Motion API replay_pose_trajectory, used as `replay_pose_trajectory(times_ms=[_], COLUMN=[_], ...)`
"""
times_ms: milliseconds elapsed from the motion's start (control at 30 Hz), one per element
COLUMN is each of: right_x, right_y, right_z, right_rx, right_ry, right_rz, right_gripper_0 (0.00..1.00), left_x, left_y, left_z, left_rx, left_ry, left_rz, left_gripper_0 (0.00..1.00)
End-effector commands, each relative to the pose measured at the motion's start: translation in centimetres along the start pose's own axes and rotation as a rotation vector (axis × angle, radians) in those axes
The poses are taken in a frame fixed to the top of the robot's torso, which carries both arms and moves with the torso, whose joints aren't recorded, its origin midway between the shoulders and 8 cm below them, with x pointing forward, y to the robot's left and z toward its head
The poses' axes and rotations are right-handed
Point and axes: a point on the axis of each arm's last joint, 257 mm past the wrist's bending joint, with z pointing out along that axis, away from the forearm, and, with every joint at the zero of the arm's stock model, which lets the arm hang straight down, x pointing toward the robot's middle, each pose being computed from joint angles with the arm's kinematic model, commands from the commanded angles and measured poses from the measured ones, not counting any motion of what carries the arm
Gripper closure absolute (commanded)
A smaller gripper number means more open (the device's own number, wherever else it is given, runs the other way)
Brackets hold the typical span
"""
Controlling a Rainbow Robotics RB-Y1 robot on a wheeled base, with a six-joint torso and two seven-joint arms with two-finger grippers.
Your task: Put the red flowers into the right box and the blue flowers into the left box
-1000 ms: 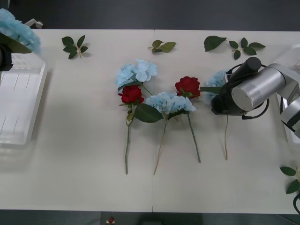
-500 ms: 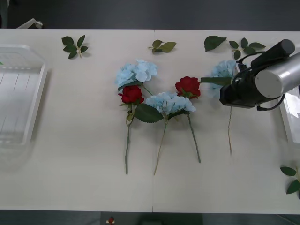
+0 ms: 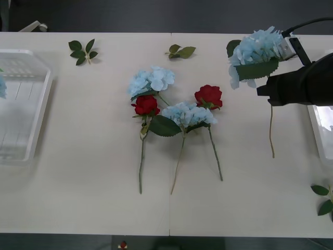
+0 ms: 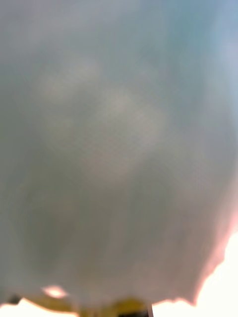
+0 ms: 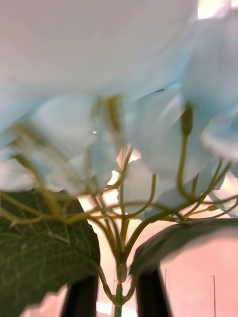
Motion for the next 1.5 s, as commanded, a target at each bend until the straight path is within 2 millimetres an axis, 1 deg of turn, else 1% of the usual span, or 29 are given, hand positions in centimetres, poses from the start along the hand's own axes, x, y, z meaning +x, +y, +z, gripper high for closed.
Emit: replay_pose_trajectory(times_ms=[33, 67, 167, 233, 367, 400, 433, 500, 533, 567, 600, 633, 667, 700, 733, 767, 800, 833, 900, 967, 1033, 1067, 1133, 1200, 1233, 1333, 1367, 1433, 1500], right_x=[-0.8, -0.9, -0.7, -0.6, -0.7, -1.0, -1.3, -1.9, -2.1, -2.2, -2.4, -2.5, -2.8, -3.1, -3.4, -3.7, -4.1, -4.5, -5.0, -5.2, -5.3, -5.4, -5.5, -5.7, -5.8, -5.9, -5.9, -5.8, -5.9], right_y=[4.3, 5.3, 7.2, 8.7, 11.1, 11.8, 12.3, 13.7, 14.7, 15.3, 16.3, 16.8, 17.7, 18.4, 19.2, 19.5, 20.1, 20.5, 21.1, 21.8, 22.2, 22.2, 22.5, 22.9, 22.9, 23.5, 23.6, 24.3, 24.5], right_z=[-3.0, -3.8, -5.7, -6.6, -7.1, -7.1, -7.1, -7.0, -6.7, -6.4, -6.0, -5.8, -5.4, -5.0, -4.5, -4.2, -3.6, -3.1, -2.2, -1.5, -0.9, -0.8, -0.5, -0.4, -0.4, -0.5, -0.5, -0.8, -0.8], right_rx=[-0.139, -0.187, -0.286, -0.354, -0.443, -0.466, -0.478, -0.516, -0.539, -0.555, -0.581, -0.594, -0.617, -0.629, -0.643, -0.644, -0.649, -0.655, -0.674, -0.714, -0.746, -0.752, -0.781, -0.802, -0.803, -0.828, -0.836, -0.865, -0.873], right_ry=[-0.081, -0.106, -0.159, -0.207, -0.284, -0.313, -0.339, -0.399, -0.419, -0.434, -0.448, -0.453, -0.466, -0.477, -0.485, -0.491, -0.499, -0.506, -0.503, -0.485, -0.461, -0.456, -0.44, -0.435, -0.435, -0.413, -0.406, -0.38, -0.376], right_rz=[-0.081, -0.096, -0.159, -0.221, -0.311, -0.328, -0.34, -0.354, -0.361, -0.355, -0.343, -0.331, -0.304, -0.289, -0.275, -0.268, -0.255, -0.24, -0.215, -0.181, -0.159, -0.15, -0.12, -0.092, -0.092, -0.056, -0.045, -0.015, -0.011], right_gripper_0=[1.0, 1.0, 1.0, 1.0, 1.0, 1.0, 1.0, 1.0, 1.0, 1.0, 1.0, 1.0, 1.0, 1.0, 1.0, 1.0, 1.0, 1.0, 1.0, 1.0, 1.0, 1.0, 1.0, 1.0, 1.0, 1.0, 1.0, 1.0, 1.0], left_x=[-1.8, -1.8, -2.2, -2.6, -3.8, -4.3, -4.7, -5.9, -6.4, -6.7, -7.1, -7.2, -7.3, -7.2, -7.1, -6.9, -6.5, -6.4, -6.0, -4.9, -3.4, -2.8, -0.9, 0.8, 1.1, 3.5, 3.7, 5.1, 5.7], left_y=[-0.1, -0.9, -2.7, -4.5, -8.3, -9.7, -10.7, -13.8, -15.8, -17.2, -19.3, -20.3, -22.6, -24.1, -26.3, -27.2, -29.3, -30.9, -32.9, -35.2, -37.4, -38.0, -40.2, -41.5, -41.9, -43.4, -43.7, -45.2, -46.6], left_z=[-0.6, -0.7, -1.3, -2.2, -4.1, -4.7, -5.2, -6.3, -7.0, -7.5, -8.3, -8.7, -9.5, -9.9, -10.5, -10.7, -11.3, -11.8, -12.5, -13.6, -15.0, -15.4, -16.8, -17.9, -18.2, -19.8, -20.2, -21.7, -22.8], left_rx=[0.012, 0.04, 0.111, 0.177, 0.324, 0.378, 0.415, 0.513, 0.574, 0.619, 0.686, 0.719, 0.788, 0.834, 0.9, 0.927, 0.99, 1.036, 1.097, 1.174, 1.262, 1.287, 1.365, 1.416, 1.432, 1.5, 1.512, 1.558, 1.595], left_ry=[-0.026, -0.014, 0.021, 0.044, 0.066, 0.066, 0.067, 0.059, 0.05, 0.04, 0.022, 0.012, -0.012, -0.024, -0.043, -0.053, -0.073, -0.111, -0.165, -0.196, -0.218, -0.224, -0.271, -0.308, -0.303, -0.272, -0.27, -0.266, -0.271], left_rz=[0.023, 0.011, -0.006, -0.006, -0.002, 0.013, 0.024, 0.071, 0.098, 0.113, 0.132, 0.139, 0.153, 0.154, 0.153, 0.151, 0.15, 0.163, 0.197, 0.224, 0.221, 0.224, 0.251, 0.264, 0.249, 0.18, 0.169, 0.129, 0.1], left_gripper_0=[0.34, 0.3, 0.19, 0.17, 0.13, 0.11, 0.1, 0.1, 0.1, 0.1, 0.1, 0.1, 0.1, 0.1, 0.1, 0.1, 0.1, 0.1, 0.1, 0.1, 0.09, 0.1, 0.1, 0.1, 0.1, 0.1, 0.1, 0.1, 0.1])
